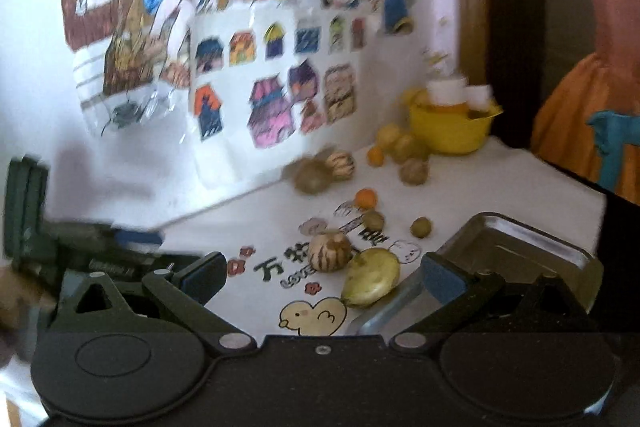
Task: Organize fruits
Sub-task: 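Close the left tool on the striped gourd while the right tool grasps the yellow pear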
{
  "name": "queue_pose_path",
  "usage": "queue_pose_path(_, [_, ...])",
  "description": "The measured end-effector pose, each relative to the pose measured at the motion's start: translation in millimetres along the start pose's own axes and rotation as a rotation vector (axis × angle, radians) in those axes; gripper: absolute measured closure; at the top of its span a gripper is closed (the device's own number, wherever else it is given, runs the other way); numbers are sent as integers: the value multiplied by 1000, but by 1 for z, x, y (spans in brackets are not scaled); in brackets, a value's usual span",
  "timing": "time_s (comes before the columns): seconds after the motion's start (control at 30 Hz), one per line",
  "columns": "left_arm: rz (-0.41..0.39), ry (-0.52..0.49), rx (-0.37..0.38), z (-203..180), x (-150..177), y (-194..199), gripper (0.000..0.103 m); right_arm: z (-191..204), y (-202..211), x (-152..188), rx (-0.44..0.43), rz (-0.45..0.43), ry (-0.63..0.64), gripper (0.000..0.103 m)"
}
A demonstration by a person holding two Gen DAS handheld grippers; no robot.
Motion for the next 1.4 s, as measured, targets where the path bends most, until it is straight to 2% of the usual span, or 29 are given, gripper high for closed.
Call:
queue_pose_path(0.1, [15,-38,21,-10,-10,-20,0,-9,-20,-6,-63,77,54,0])
queue_pose_path(0.23, [36,-74,55,-22,-19,-48,0,-14,-49,-5,-59,146,196,1])
queue_pose_path(0.4, [80,-64,82,-26,-23,-81,0,-13,-83,6,-31,181,353,1])
queue_pose_path(0.63, [98,-49,94,-26,-26,-111,1,-12,-119,24,-9,178,443,4])
queue_pose_path(0.8, [118,-81,106,-31,-22,-125,5,-16,-134,33,13,183,457,7])
queue_pose_path(1.0, [129,-124,143,-40,-20,-133,16,-21,-145,39,6,181,439,12])
queue_pose_path(1.23, [150,-123,187,-42,-24,-141,33,-25,-154,40,-4,177,425,15])
queue_pose_path(1.4, [176,-103,222,-43,-26,-148,40,-27,-160,43,-14,191,405,19])
Point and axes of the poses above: each gripper's, at about its wrist camera, not at the fingertips, and y roughly against the way its jaws point, z to its left, x to its underside, the point moved 6 cm from there along -y, roughly the way its jaws point, and after that the axes turned 8 degrees about y, right-handed, at the moved point
